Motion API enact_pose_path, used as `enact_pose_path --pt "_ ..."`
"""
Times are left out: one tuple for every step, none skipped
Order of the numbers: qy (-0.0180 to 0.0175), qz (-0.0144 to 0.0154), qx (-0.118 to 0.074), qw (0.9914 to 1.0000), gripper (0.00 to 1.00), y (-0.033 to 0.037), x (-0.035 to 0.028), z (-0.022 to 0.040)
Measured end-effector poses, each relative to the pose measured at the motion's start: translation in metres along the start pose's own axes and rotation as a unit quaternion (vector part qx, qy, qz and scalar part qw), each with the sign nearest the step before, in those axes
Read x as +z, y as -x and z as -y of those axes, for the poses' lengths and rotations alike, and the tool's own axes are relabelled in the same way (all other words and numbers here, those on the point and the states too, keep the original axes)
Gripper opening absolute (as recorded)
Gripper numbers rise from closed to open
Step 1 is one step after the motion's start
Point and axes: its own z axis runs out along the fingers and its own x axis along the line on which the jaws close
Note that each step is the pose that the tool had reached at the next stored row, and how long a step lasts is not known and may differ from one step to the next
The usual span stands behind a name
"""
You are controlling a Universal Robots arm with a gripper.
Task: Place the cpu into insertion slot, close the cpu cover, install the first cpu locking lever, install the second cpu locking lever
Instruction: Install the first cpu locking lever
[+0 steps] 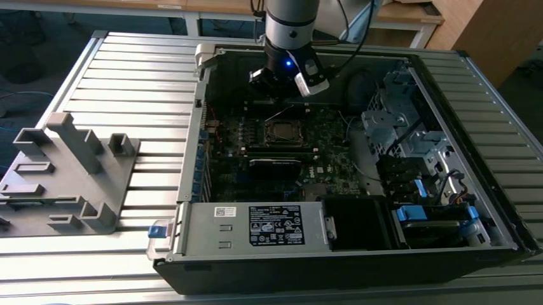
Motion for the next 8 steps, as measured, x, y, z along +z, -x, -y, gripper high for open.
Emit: enact_pose_path --pt "0.0000 0.0000 0.000 1.00000 0.11 0.0007 0.0000 0.0000" --pt "0.0000 0.0000 0.000 1.00000 0.11 0.0015 0.0001 0.0000" --pt "0.0000 0.0000 0.000 1.00000 0.11 0.0020 0.0001 0.0001" --pt "0.0000 0.0000 0.000 1.00000 0.11 0.0022 0.0001 0.0001" --pt "0.0000 0.0000 0.000 1.00000 0.11 0.0023 0.0001 0.0001" --pt "0.0000 0.0000 0.000 1.00000 0.11 0.0024 0.0001 0.0000" --pt "0.0000 0.0000 0.000 1.00000 0.11 0.0027 0.0001 0.0000" --pt "0.0001 0.0000 0.000 1.00000 0.11 0.0034 0.0003 0.0000"
